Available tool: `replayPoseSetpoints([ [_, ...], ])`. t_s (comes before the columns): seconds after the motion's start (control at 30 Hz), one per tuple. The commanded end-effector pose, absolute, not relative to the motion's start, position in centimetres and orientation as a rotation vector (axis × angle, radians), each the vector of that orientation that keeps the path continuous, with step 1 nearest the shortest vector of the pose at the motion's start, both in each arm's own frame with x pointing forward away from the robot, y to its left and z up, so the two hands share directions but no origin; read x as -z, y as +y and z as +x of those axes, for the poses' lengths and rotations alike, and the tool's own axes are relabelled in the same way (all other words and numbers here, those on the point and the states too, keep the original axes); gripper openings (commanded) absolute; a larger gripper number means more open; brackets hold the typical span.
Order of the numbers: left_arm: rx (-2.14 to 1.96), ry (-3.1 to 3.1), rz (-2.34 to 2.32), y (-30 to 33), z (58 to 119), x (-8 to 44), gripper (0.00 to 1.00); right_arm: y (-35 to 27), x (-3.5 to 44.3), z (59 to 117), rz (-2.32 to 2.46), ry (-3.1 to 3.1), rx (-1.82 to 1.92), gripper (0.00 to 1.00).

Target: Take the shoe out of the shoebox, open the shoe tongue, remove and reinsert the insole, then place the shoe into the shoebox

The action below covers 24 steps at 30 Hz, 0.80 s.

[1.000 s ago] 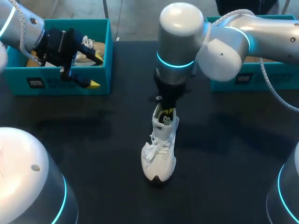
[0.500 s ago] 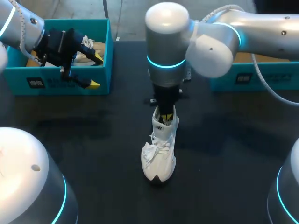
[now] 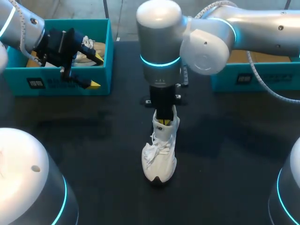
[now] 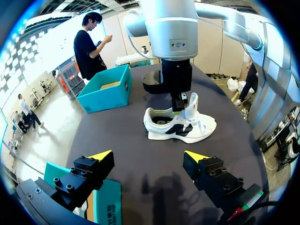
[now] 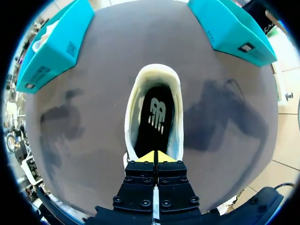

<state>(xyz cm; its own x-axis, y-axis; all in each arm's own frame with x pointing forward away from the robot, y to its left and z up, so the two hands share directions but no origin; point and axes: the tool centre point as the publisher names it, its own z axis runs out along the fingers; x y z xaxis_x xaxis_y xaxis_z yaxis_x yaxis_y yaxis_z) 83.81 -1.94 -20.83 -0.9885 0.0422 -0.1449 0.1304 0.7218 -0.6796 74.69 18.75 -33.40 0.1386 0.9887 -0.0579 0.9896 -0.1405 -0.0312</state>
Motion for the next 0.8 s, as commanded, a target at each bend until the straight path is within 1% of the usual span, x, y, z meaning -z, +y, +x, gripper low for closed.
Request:
replayPoseSetpoints([
  [0.03,1.116,2.805,0.142,-1.9,83.8,20.8,1.00,19.6,34.2,74.8,2.367,2.039,0.115,0.00],
  [0.23,1.116,2.805,0.142,-1.9,83.8,20.8,1.00,19.4,35.2,75.1,2.427,1.958,0.098,0.00],
  [0.27,1.116,2.805,0.142,-1.9,83.8,20.8,1.00,19.4,35.2,75.1,2.442,1.949,0.087,0.30],
  [0.33,1.116,2.805,0.142,-1.9,83.8,20.8,1.00,19.3,35.3,75.1,2.443,1.947,0.097,1.00],
  [0.8,1.116,2.805,0.142,-1.9,83.8,20.8,1.00,18.4,34.4,75.0,2.397,1.913,0.159,1.00],
])
